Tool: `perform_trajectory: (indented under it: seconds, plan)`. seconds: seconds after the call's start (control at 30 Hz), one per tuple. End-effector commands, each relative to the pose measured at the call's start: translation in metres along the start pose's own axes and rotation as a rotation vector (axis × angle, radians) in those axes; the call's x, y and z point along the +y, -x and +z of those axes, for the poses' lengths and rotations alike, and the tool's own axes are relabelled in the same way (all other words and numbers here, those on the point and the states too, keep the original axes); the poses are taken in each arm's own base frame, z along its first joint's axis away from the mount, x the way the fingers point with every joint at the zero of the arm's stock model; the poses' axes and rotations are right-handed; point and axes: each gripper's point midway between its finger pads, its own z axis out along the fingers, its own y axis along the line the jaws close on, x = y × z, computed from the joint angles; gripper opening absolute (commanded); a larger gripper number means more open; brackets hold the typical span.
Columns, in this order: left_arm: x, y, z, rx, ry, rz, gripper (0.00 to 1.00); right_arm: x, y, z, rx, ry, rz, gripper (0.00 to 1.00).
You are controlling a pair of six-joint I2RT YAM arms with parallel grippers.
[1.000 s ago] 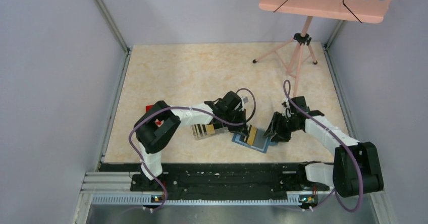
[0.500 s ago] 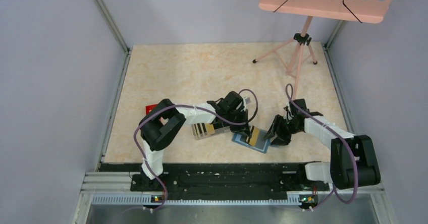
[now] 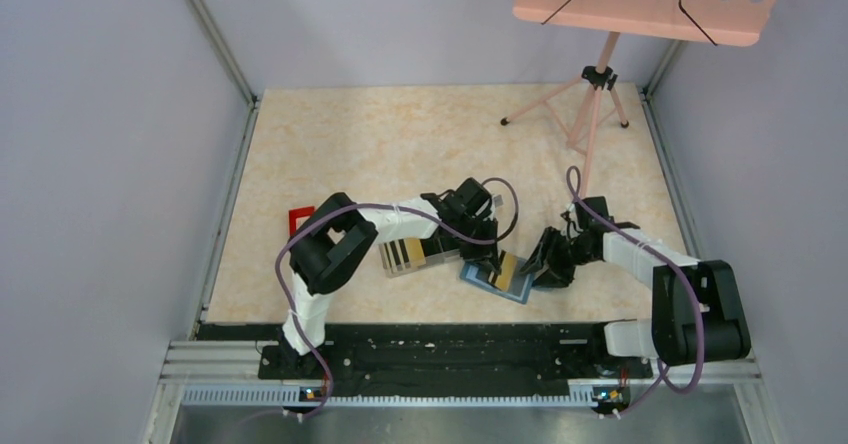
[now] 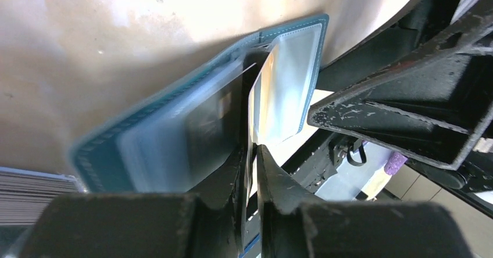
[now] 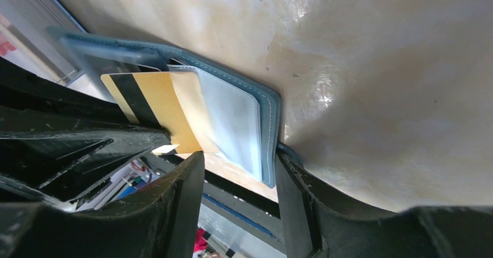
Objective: Put the credit cards into the card holder
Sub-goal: Insert the credit card into the card holder.
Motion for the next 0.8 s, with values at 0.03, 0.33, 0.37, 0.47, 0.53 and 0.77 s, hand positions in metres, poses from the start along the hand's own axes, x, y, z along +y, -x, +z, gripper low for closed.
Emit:
perform_trajectory:
  seconds: [0.03,0.33,0.37,0.47,0.53,0.77]
  plan:
    - [0.012,-0.01,0.006,0.028,0.123,0.04,0.19,-0.009,0.009,0.013,-0.045,-0.011,-0.038,0.49]
    - [0.014,-0.008,0.0,0.038,0.257,0.102,0.64,-0.01,0.008,0.014,-0.034,-0.007,-0.041,0.48]
    - [0.012,-0.008,0.001,0.042,0.256,0.105,0.64,-0.009,0.008,0.014,-0.033,-0.006,-0.042,0.48]
    - [0.009,-0.009,0.007,0.064,0.236,0.113,0.56,-0.009,0.007,0.014,-0.03,-0.004,-0.044,0.49]
    - [0.007,-0.01,0.009,0.072,0.23,0.115,0.54,-0.009,0.007,0.014,-0.03,-0.002,-0.044,0.49]
    - [-0.012,-0.018,0.016,0.122,0.158,0.146,0.52,-0.006,0.008,0.015,-0.029,0.013,-0.048,0.49]
